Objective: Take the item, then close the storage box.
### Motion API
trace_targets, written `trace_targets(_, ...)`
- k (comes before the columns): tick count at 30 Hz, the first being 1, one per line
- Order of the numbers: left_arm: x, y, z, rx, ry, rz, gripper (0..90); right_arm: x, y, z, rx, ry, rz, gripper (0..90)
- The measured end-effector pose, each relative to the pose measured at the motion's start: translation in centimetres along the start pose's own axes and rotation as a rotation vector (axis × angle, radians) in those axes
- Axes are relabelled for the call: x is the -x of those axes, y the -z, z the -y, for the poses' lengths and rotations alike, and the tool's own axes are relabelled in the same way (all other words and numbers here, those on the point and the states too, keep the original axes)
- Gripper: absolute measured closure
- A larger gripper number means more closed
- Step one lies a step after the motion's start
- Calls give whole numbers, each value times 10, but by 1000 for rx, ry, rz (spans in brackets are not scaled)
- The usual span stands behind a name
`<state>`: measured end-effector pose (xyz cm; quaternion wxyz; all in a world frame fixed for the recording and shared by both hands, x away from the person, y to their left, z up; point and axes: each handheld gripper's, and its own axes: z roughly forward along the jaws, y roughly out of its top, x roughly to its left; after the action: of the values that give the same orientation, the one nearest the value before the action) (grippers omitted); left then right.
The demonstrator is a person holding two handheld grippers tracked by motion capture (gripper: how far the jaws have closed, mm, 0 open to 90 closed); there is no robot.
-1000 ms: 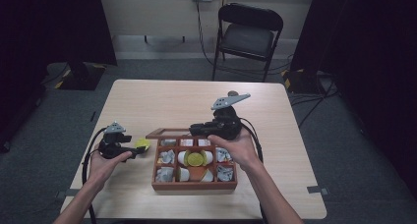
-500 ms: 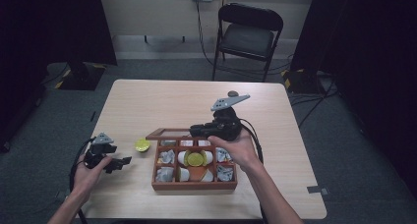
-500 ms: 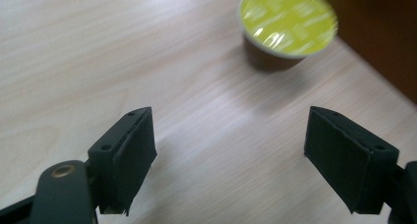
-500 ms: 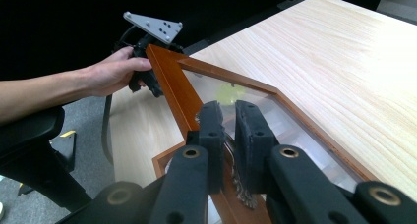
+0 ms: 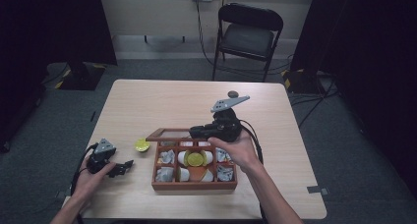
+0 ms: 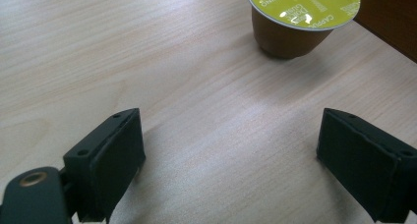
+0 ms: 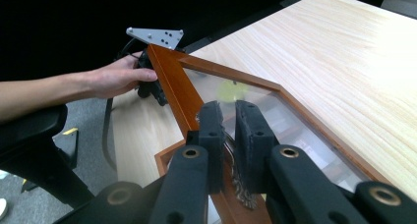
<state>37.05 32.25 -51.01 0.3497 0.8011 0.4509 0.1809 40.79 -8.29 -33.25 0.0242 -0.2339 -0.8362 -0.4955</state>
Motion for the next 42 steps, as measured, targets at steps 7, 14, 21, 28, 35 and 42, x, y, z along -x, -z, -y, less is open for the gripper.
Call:
trace_targets(7,0,0,0,-1,-1,0,100,-3,-1,3,-11,9,2,822)
trace_targets(14,0,0,0,-2,-2,1,97,-6,-2,6,-25,24,0,822)
trace_targets(21,0,0,0,-2,-4,-3,94,-9,-3,9,-51,39,0,822)
trace_targets(28,0,-1,-1,-3,-2,0,86,-14,-5,15,-64,54,3,822)
trace_targets(35,0,-1,-1,-4,-2,3,83,-17,-7,19,-76,66,6,821)
trace_targets(42,0,-1,-1,-5,-1,5,80,-20,-10,27,-101,78,0,820)
